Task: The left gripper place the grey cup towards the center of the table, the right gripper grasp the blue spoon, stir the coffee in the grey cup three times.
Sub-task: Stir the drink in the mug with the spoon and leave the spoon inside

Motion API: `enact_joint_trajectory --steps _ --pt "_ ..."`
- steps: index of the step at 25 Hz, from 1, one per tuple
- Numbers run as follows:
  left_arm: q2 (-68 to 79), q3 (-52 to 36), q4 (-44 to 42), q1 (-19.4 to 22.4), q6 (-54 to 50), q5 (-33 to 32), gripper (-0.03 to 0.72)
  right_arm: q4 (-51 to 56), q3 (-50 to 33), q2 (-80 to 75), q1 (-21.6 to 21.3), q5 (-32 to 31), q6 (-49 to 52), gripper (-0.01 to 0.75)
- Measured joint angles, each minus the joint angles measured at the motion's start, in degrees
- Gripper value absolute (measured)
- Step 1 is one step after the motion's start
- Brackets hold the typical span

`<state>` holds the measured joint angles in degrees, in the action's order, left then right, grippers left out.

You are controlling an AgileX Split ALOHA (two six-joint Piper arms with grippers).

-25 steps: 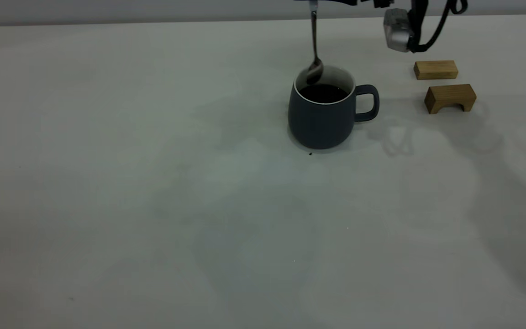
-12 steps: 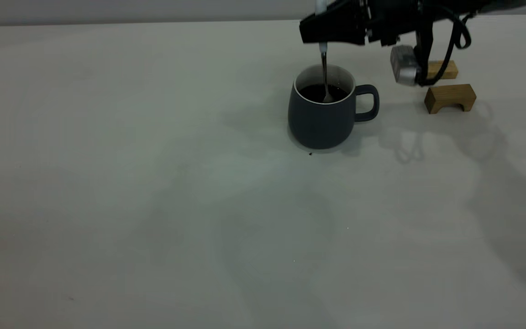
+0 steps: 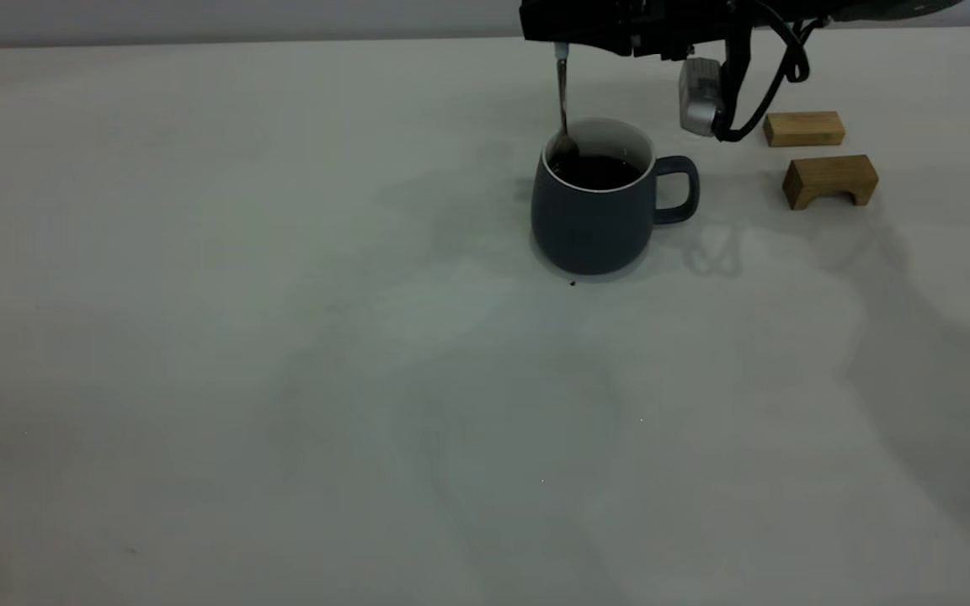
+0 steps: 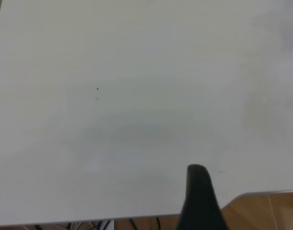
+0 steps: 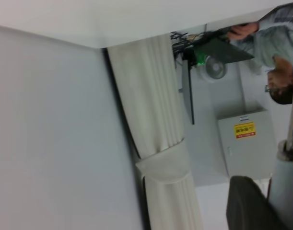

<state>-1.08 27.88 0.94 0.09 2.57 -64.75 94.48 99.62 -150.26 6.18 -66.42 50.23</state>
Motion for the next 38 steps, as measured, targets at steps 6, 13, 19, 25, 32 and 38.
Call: enact_joint_trajectory --steps 6,13,19,25,32,38 --pt "0.00 0.00 0.00 0.00 0.00 0.00 0.585 -3.94 0.00 -0.13 -4.13 -0.37 0.00 0.092" --pt "0.00 0.00 0.00 0.00 0.00 0.00 0.585 -11.09 0.00 -0.24 -5.12 -0.32 0.06 0.092" --pt "0.00 0.00 0.00 0.00 0.00 0.00 0.585 -11.16 0.00 -0.30 -1.41 -0.18 0.06 0.092" --pt "0.00 0.00 0.00 0.00 -0.06 0.00 0.585 -4.48 0.38 -0.35 1.44 -0.12 -0.91 0.091" --pt "0.00 0.00 0.00 0.00 -0.06 0.00 0.585 -3.36 0.43 -0.91 -1.77 3.15 -5.82 0.091" --pt "0.00 0.00 0.00 0.00 -0.01 0.00 0.585 -8.93 0.43 -0.91 -5.06 0.11 -6.02 0.091"
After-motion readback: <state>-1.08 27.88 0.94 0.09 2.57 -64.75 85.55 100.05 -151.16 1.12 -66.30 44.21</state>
